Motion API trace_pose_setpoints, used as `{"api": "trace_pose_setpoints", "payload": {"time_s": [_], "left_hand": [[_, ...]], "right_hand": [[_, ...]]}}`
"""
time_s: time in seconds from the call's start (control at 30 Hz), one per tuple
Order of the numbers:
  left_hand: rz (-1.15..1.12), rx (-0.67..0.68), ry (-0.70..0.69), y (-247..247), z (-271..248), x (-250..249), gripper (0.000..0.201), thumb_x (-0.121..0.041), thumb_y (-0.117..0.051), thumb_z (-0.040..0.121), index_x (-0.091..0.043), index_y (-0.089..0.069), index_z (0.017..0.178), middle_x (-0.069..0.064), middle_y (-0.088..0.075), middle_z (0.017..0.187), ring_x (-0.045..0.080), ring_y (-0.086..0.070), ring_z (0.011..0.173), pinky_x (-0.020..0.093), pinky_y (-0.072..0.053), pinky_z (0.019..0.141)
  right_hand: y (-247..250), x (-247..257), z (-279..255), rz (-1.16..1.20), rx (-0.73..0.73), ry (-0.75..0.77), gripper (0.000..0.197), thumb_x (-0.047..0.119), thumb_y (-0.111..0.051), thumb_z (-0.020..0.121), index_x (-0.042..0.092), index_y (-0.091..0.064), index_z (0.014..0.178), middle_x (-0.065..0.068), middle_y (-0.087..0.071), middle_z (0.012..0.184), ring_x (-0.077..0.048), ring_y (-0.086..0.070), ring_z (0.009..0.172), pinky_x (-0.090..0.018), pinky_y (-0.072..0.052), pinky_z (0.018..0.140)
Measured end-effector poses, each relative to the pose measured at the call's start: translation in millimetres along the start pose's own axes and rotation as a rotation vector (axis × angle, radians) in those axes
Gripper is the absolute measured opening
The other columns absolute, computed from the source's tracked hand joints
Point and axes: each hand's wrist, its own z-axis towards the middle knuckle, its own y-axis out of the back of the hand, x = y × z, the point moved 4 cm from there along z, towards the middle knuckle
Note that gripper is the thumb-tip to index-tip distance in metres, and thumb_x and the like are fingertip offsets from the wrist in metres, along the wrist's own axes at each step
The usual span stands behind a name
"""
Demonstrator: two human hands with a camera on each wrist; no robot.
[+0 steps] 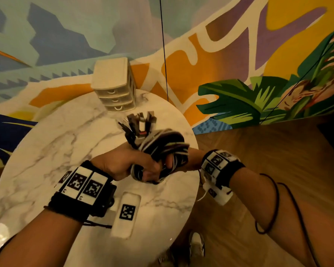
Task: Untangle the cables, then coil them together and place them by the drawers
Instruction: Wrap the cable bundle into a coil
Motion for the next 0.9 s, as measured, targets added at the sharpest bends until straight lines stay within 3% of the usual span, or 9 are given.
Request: {"api": "trace_pose_setpoints", "payload": {"time_s": [0.1, 0.17, 0.3, 0.4, 0.5, 0.6, 0.67, 0.73, 0.9], "left_hand": [[0.092, 0.031, 0.134, 0, -8, 6, 0.021, 0.01, -0.056, 0.069, -0.007, -0.068, 0.074, 0.003, -0.056, 0.054, 0.015, -0.048, 0.045, 0.02, -0.04, 0.051], [0.155, -0.036, 0.183, 6, -14, 10, 0.024, 0.011, -0.055, 0.066, -0.008, -0.07, 0.07, 0.005, -0.061, 0.06, 0.015, -0.054, 0.049, 0.018, -0.044, 0.052], [0.241, -0.128, 0.3, 14, -19, 19, 0.02, 0.005, -0.059, 0.062, -0.005, -0.071, 0.075, 0.011, -0.063, 0.067, 0.018, -0.057, 0.055, 0.02, -0.046, 0.052], [0.433, -0.029, 0.438, 9, -14, 30, 0.018, -0.004, -0.062, 0.071, -0.004, -0.068, 0.087, 0.018, -0.051, 0.069, 0.023, -0.045, 0.056, 0.025, -0.039, 0.049], [0.544, -0.109, 0.501, 16, -6, 47, 0.015, -0.004, -0.063, 0.082, -0.002, -0.065, 0.096, 0.009, -0.05, 0.061, 0.016, -0.044, 0.049, 0.025, -0.039, 0.047], [0.578, -0.3, 0.405, 33, 2, 62, 0.022, -0.016, -0.066, 0.085, 0.0, -0.064, 0.1, 0.013, -0.051, 0.06, 0.023, -0.045, 0.052, 0.029, -0.04, 0.051], [0.501, -0.472, 0.29, 41, 5, 68, 0.035, -0.026, -0.064, 0.088, 0.007, -0.061, 0.097, 0.018, -0.052, 0.059, 0.029, -0.046, 0.051, 0.032, -0.041, 0.053], [0.3, -0.621, 0.112, 37, 6, 66, 0.039, -0.036, -0.061, 0.089, 0.002, -0.063, 0.083, 0.018, -0.055, 0.061, 0.037, -0.051, 0.059, 0.037, -0.044, 0.063], [-0.328, -0.778, -0.095, 35, 19, 61, 0.047, -0.053, -0.052, 0.076, -0.017, -0.066, 0.103, 0.007, -0.068, 0.1, 0.021, -0.064, 0.092, 0.038, -0.049, 0.084]], "right_hand": [[8, -4, 1, -0.192, 0.144, -0.047, 0.03, 0.041, -0.07, 0.08, 0.012, -0.063, 0.084, -0.007, -0.063, 0.084, -0.022, -0.054, 0.077, -0.033, -0.043, 0.076], [16, -15, 3, -0.34, 0.134, -0.123, 0.05, 0.055, -0.073, 0.07, 0.018, -0.06, 0.102, 0.001, -0.061, 0.098, -0.018, -0.054, 0.089, -0.033, -0.045, 0.081], [38, -20, 4, -0.486, 0.005, -0.178, 0.042, 0.046, -0.061, 0.086, 0.017, -0.047, 0.06, 0.002, -0.044, 0.061, -0.014, -0.038, 0.056, -0.027, -0.032, 0.054], [46, -4, 7, -0.379, -0.008, -0.152, 0.044, 0.034, -0.062, 0.088, 0.015, -0.045, 0.053, 0.001, -0.043, 0.055, -0.014, -0.036, 0.053, -0.029, -0.03, 0.054], [53, 18, 3, -0.313, -0.004, -0.073, 0.037, 0.029, -0.063, 0.087, 0.015, -0.052, 0.054, 0.001, -0.048, 0.057, -0.014, -0.041, 0.057, -0.028, -0.033, 0.055], [56, 39, -5, -0.27, -0.1, 0.009, 0.037, 0.029, -0.049, 0.093, 0.018, -0.058, 0.059, 0.0, -0.055, 0.065, -0.014, -0.046, 0.061, -0.027, -0.036, 0.057], [54, 50, -9, -0.174, -0.211, 0.055, 0.038, 0.025, -0.041, 0.097, 0.01, -0.055, 0.066, -0.001, -0.049, 0.061, -0.006, -0.042, 0.051, -0.026, -0.033, 0.052], [50, 59, -16, 0.02, -0.329, 0.097, 0.038, 0.027, -0.037, 0.1, 0.009, -0.048, 0.068, -0.002, -0.04, 0.055, -0.007, -0.034, 0.038, -0.024, -0.03, 0.047], [16, 86, -32, 0.134, -0.472, 0.223, 0.045, 0.027, -0.03, 0.103, 0.021, -0.039, 0.059, -0.004, -0.045, 0.062, -0.018, -0.042, 0.056, -0.039, -0.038, 0.063]]}}
